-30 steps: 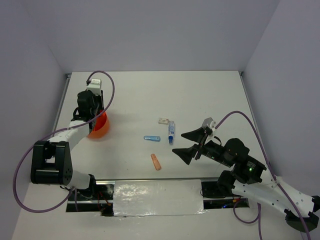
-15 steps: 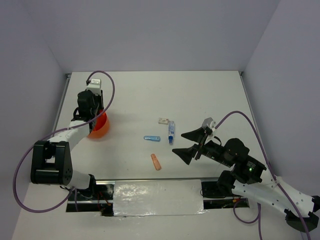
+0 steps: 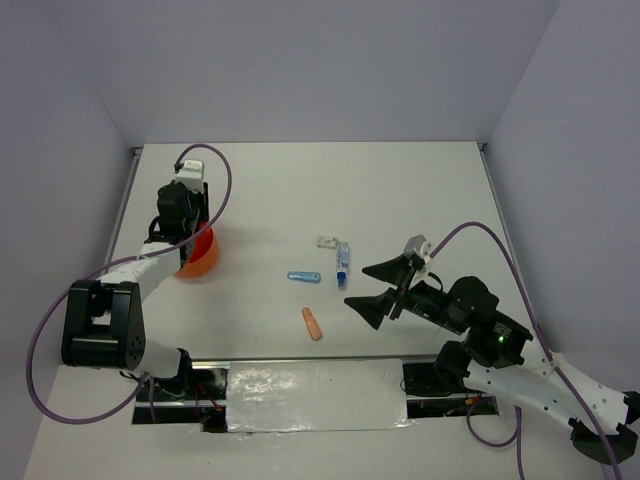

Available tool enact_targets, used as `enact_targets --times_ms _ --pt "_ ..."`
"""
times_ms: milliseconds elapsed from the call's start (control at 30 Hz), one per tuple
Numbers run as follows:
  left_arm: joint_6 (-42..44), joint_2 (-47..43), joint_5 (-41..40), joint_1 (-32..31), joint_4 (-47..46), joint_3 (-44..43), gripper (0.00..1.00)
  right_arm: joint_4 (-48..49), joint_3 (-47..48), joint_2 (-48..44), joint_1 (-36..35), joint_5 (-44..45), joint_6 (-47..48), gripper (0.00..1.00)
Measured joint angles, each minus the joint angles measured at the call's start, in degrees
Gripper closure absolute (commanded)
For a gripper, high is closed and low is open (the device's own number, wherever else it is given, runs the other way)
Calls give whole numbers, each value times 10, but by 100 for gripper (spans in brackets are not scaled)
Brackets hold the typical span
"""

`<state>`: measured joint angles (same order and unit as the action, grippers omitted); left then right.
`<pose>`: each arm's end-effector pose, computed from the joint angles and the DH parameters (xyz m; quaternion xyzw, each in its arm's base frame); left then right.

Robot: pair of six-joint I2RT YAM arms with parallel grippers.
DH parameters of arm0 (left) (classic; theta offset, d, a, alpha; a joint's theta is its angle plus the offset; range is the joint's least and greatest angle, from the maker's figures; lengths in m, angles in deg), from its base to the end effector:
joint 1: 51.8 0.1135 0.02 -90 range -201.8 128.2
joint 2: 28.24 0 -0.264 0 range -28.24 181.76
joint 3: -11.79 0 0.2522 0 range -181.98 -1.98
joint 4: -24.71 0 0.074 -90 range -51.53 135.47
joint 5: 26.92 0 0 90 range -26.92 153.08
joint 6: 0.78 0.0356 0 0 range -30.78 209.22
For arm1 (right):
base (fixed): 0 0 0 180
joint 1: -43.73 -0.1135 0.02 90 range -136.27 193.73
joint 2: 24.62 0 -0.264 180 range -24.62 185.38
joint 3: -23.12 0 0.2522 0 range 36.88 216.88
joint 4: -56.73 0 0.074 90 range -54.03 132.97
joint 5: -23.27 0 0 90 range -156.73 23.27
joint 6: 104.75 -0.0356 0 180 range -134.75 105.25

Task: Sort the stationery into containers
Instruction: Place the pen in the storage box.

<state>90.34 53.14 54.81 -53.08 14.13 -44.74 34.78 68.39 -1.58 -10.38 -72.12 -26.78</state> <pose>0.3152 -0.0019 0.2416 -0.0278 0.7882 0.0561 0.6123 0.0676 0.0991 0.3128 -0.2841 0.6457 0.4141 0.5753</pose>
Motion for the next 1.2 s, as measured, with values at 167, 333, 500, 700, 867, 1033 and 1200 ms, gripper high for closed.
enact_targets --times_ms 167,333,500,700,867,1033,1200 --pt "0 0 -3 0 0 0 45 0 0 0 0 0 0 9" --pt "0 0 -4 0 0 0 45 0 0 0 0 0 0 9" --pt "0 0 -4 0 0 0 40 0 0 0 0 0 0 9" --pt "0 -7 7 0 3 0 46 0 0 0 0 0 0 9" --pt "1 -13 11 0 2 0 50 0 0 0 0 0 0 8" --pt "1 1 11 0 4 0 47 0 0 -1 0 0 0 9" --pt "1 3 10 0 9 0 46 0 0 -1 0 0 0 8"
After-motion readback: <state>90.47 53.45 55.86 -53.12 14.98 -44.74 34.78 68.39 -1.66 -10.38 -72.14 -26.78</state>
